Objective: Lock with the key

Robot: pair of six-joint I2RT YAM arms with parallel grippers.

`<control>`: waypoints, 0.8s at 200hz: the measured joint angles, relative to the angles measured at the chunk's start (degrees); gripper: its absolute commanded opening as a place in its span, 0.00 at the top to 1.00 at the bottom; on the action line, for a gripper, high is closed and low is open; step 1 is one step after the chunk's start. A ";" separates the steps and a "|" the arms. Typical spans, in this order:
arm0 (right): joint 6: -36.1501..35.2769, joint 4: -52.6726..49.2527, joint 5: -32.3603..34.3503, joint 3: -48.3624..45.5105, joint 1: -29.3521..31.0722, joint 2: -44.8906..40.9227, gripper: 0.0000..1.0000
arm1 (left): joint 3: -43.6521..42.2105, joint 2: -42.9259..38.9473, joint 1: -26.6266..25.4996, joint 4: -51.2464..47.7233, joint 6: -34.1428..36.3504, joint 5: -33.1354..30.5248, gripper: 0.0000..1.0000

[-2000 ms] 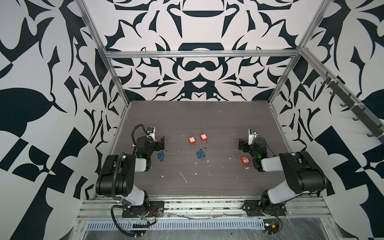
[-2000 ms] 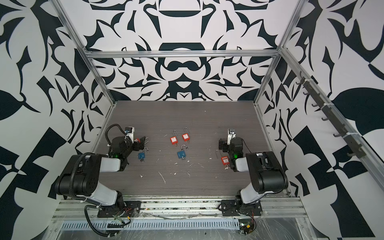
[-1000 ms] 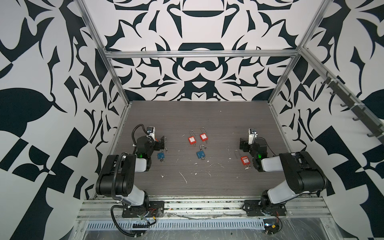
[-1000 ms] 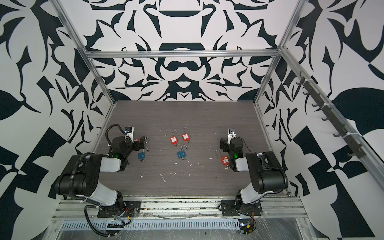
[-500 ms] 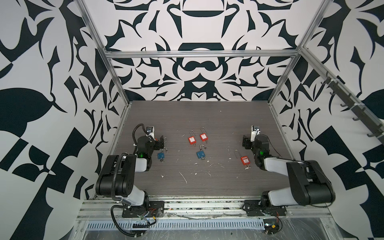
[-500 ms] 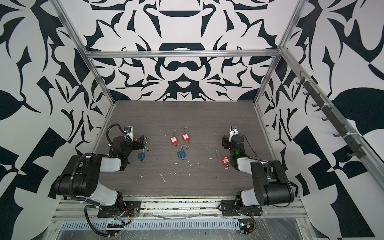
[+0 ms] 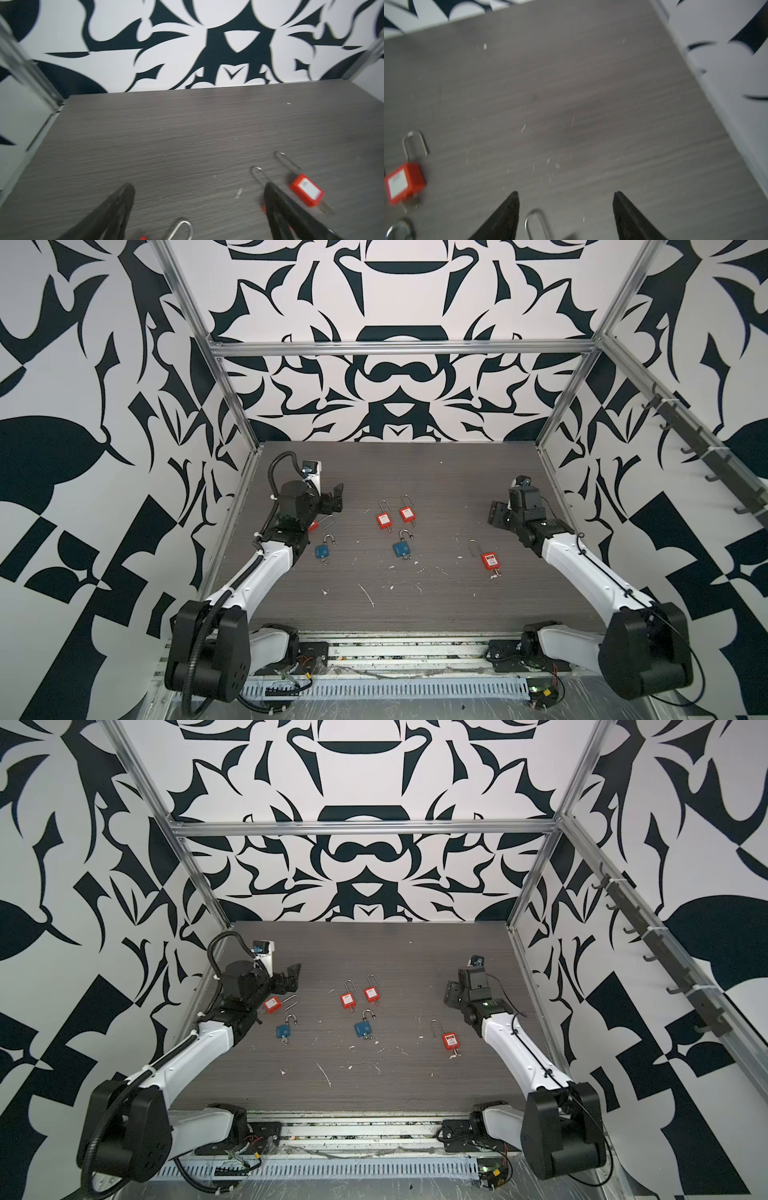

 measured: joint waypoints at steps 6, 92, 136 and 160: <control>1.05 -1.64 -0.39 -0.42 1.20 -0.76 0.27 | 0.63 -0.22 -1.64 -1.55 -0.42 0.15 0.01; 7.89 -12.00 -2.62 -5.03 8.28 0.72 0.31 | 5.31 6.58 -20.02 -11.78 -4.09 -2.73 0.01; 8.50 -12.70 -2.67 -5.44 8.28 3.19 0.30 | 6.45 7.93 -22.45 -12.70 -4.90 -3.78 0.01; 8.50 -12.72 -3.04 -6.36 8.28 4.33 0.30 | 6.82 8.39 -22.86 -13.11 -5.14 -3.96 0.01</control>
